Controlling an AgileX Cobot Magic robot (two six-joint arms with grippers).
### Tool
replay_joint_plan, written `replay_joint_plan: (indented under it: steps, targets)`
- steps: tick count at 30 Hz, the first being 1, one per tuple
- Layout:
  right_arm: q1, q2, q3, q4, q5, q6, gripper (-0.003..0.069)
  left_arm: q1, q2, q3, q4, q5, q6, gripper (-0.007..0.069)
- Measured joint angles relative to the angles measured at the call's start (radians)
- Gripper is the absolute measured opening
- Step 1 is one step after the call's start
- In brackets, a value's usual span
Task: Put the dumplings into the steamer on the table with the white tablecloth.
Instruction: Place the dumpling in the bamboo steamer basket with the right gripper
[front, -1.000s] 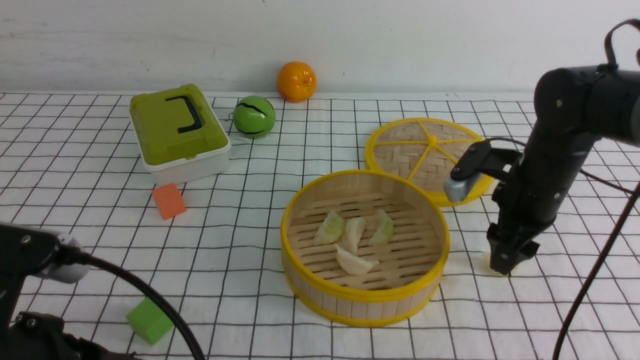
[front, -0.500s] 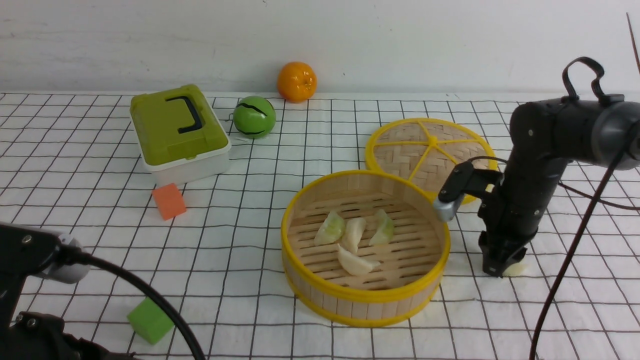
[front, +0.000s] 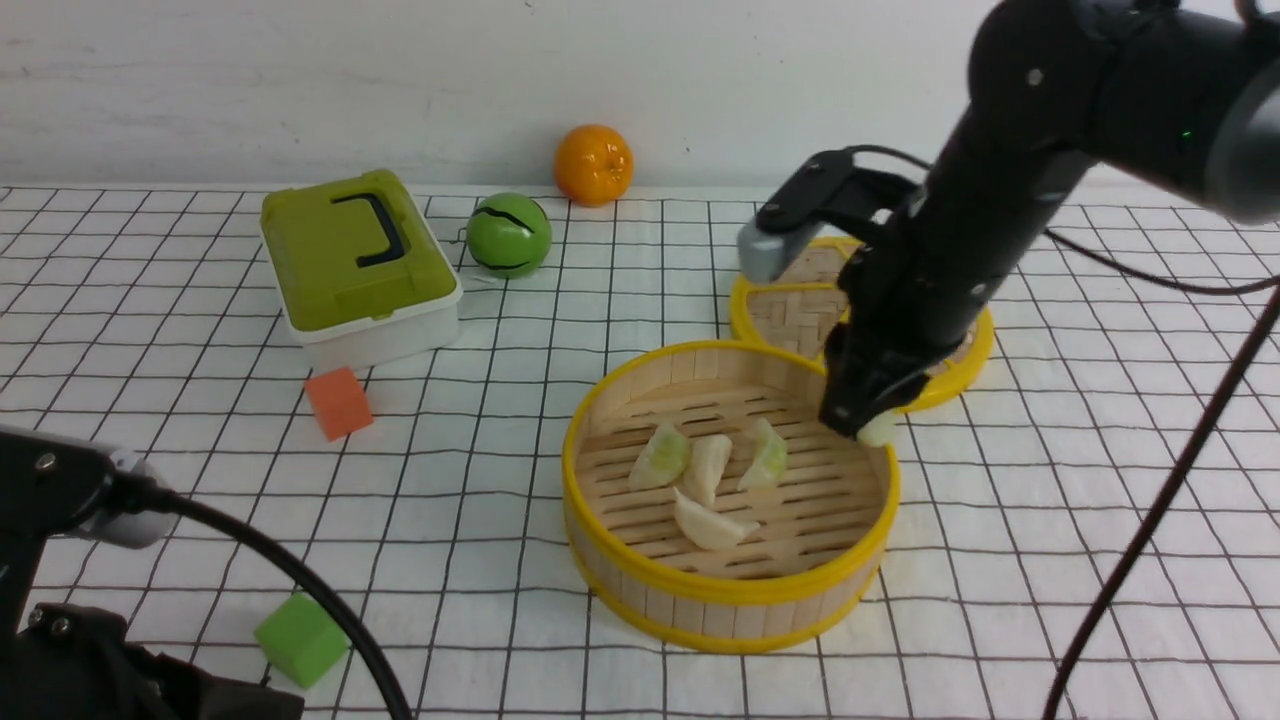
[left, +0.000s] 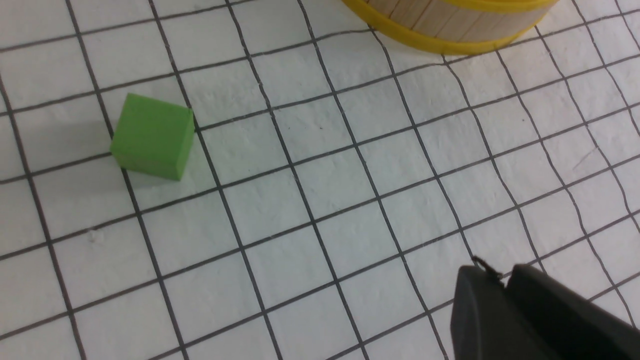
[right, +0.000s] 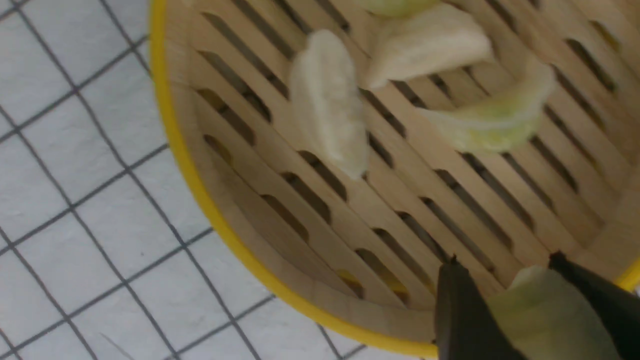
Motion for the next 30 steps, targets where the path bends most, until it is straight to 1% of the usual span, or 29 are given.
replay_joint_plan:
  steps: [5,9,12,14,15,16,17,18,19,20,21,23,26,27,28,29,30]
  targets:
    - [0.05,0.084,0.0,0.008,-0.026,0.012,0.0208,0.0,0.0,0.0,0.005,0.007,0.0,0.0078]
    - [0.071,0.159,0.0,-0.01,-0.059,0.062,0.0206,0.0,0.001,0.0,0.006,0.018,0.0,0.0083]
    - [0.074,0.174,0.001,-0.023,-0.071,0.091,0.0225,0.0,0.001,0.0,0.007,0.026,0.0,0.0084]
    - [0.076,0.174,-0.002,-0.048,-0.082,0.136,0.0319,0.0,0.001,0.0,0.009,0.037,0.0,0.0088]
    - [0.076,0.174,-0.008,-0.059,-0.075,0.154,0.0354,0.0,0.001,0.0,0.01,0.04,0.0,0.0089]
    - [0.076,0.174,-0.011,-0.065,-0.072,0.163,0.0372,0.0,0.001,0.0,0.01,0.041,0.0,0.0089]
    - [0.076,0.174,-0.032,-0.08,-0.043,0.198,0.0439,0.0,0.001,0.0,0.018,0.045,0.0,0.0091]
    - [0.076,0.174,-0.035,-0.081,-0.037,0.202,0.0447,0.0,0.001,0.0,0.019,0.045,0.0,0.0091]
    - [0.076,0.174,-0.073,-0.087,0.019,0.232,0.0501,0.0,-0.001,0.0,0.028,0.048,0.0,0.0092]
    - [0.076,0.174,-0.073,-0.087,0.019,0.235,0.0505,0.0,-0.002,0.0,0.028,0.048,0.0,0.0092]
    - [0.076,0.169,-0.109,-0.088,0.04,0.26,0.0526,0.0,-0.011,0.0,0.035,0.061,0.0,0.0092]
    - [0.076,0.143,-0.119,-0.08,0.048,0.306,0.0521,0.0,-0.039,0.0,0.044,0.078,0.0,0.0093]
    - [0.076,0.063,-0.113,-0.027,0.058,0.333,0.0457,0.0,-0.129,0.0,0.069,0.112,-0.004,0.0093]
    - [0.076,0.048,-0.11,-0.022,0.058,0.333,0.0449,0.0,-0.129,0.0,0.069,0.112,-0.005,0.0093]
    - [0.076,0.001,-0.097,0.004,0.058,0.331,0.0388,0.0,-0.19,0.0,0.093,0.126,-0.023,0.0093]
    - [0.076,-0.025,-0.089,0.017,0.058,0.325,0.0356,0.0,-0.206,0.0,0.1,0.132,-0.03,0.0093]
    - [0.076,-0.083,-0.062,0.04,0.059,0.307,0.0275,0.0,-0.269,0.0,0.132,0.144,-0.057,0.0093]
